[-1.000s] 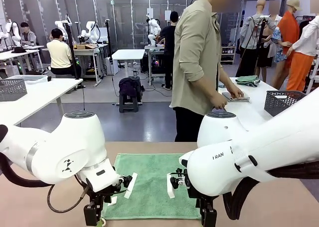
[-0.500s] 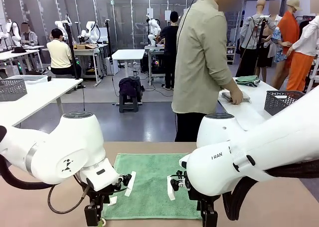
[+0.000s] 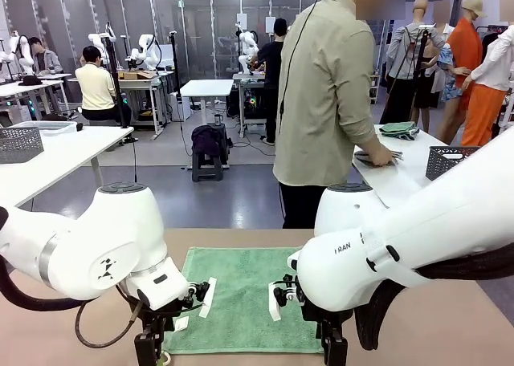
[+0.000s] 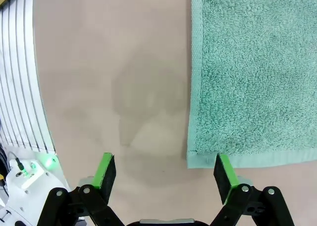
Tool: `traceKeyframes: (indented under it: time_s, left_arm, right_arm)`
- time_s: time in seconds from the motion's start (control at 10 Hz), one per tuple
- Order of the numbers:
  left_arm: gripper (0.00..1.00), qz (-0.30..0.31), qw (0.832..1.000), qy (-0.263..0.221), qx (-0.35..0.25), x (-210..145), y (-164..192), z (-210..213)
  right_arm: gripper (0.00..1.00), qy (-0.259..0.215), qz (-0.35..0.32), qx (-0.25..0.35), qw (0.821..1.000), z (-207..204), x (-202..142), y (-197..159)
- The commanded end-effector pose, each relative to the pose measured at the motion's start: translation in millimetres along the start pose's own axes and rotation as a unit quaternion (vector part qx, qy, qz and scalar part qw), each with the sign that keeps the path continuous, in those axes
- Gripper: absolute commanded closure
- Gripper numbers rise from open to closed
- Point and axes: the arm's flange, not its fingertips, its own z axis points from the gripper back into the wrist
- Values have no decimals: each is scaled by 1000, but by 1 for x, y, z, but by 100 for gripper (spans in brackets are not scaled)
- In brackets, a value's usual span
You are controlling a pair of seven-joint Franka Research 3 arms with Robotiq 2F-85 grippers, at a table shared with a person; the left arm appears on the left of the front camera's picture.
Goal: Fold the towels and place them in the basket.
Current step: When a person lays out a Towel with hook on the table, fold it in half twice.
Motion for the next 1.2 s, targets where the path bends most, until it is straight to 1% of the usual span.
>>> traceKeyframes:
  time_s: [0.0, 0.6, 0.9, 1.0, 1.1]
  left_arm:
    - [0, 5, 1000, -17, 2, -4, 1, -10]
    - [0, -7, 1000, -22, -21, -1, 1, -16]
    - [0, -13, 1000, -12, -13, 0, 0, -16]
    - [20, -17, 1000, -3, -7, 1, 0, -16]
    - [20, -22, 1000, 4, 1, 2, -1, -15]
  right_arm:
    - [0, -1, 15, -2, 1000, -4, 2, -7]
    - [0, 7, 15, -7, 1000, -5, 3, -7]
    - [0, 9, 17, -9, 1000, -6, 3, -8]
    - [16, 10, 18, -12, 1000, -6, 3, -8]
    - [20, 11, 18, -15, 1000, -6, 3, -8]
